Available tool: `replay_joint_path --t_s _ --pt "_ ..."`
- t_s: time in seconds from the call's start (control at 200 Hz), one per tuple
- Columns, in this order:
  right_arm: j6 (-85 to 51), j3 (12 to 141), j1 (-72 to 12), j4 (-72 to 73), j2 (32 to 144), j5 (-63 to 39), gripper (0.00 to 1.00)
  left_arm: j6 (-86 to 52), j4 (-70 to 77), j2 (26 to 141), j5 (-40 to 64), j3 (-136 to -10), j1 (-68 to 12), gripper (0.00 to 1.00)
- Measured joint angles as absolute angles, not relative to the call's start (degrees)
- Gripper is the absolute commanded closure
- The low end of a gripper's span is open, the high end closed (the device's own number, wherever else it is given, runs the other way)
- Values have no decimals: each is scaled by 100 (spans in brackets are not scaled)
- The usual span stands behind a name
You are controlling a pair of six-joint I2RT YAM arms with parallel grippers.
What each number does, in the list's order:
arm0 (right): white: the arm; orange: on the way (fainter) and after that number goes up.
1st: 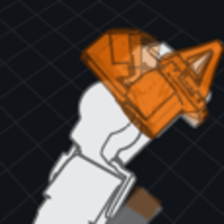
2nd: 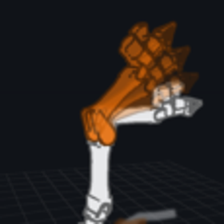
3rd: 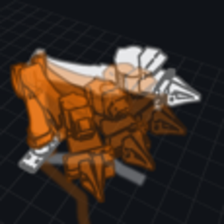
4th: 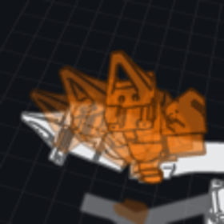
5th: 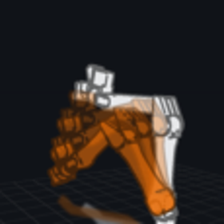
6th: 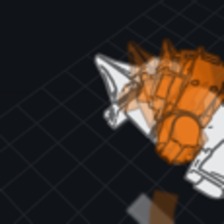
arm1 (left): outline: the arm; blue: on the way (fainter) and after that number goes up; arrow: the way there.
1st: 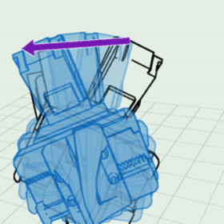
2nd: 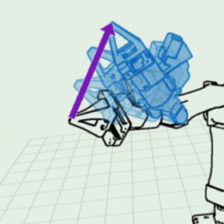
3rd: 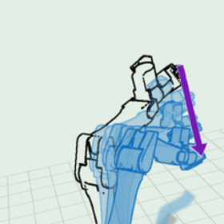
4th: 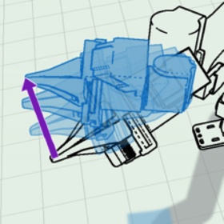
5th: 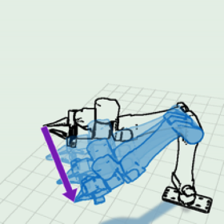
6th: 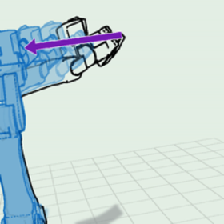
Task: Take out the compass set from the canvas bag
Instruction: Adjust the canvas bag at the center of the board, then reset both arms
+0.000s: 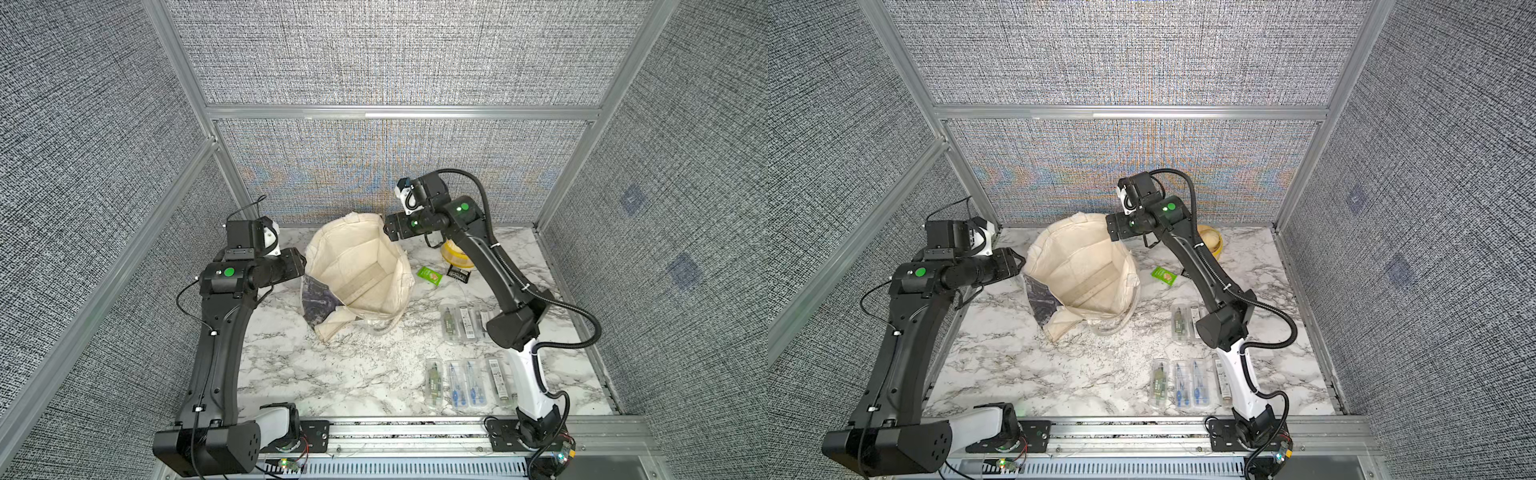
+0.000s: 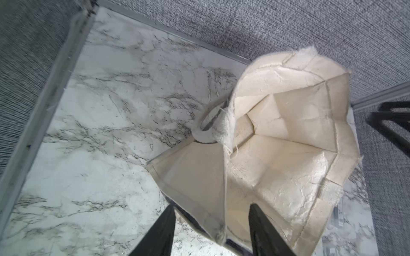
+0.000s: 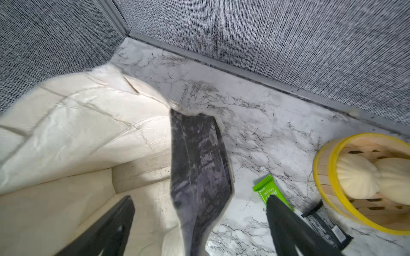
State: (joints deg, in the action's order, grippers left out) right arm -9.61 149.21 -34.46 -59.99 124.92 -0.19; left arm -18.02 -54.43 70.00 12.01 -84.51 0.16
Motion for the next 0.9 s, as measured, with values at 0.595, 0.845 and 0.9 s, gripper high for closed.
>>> replay_joint_path --t_s 0.595,0.845,0.9 --pt "-388 4010 -1413 -810 6700 2303 4 -1647 -239 8152 -2359 -4821 1352 28" --pt "349 2012 -1330 2873 7909 2672 1 -1079 849 8066 -1570 -4292 1393 34" --pt "366 1938 -1251 3395 7981 2606 1 -1044 974 8016 -1332 -4226 1391 35"
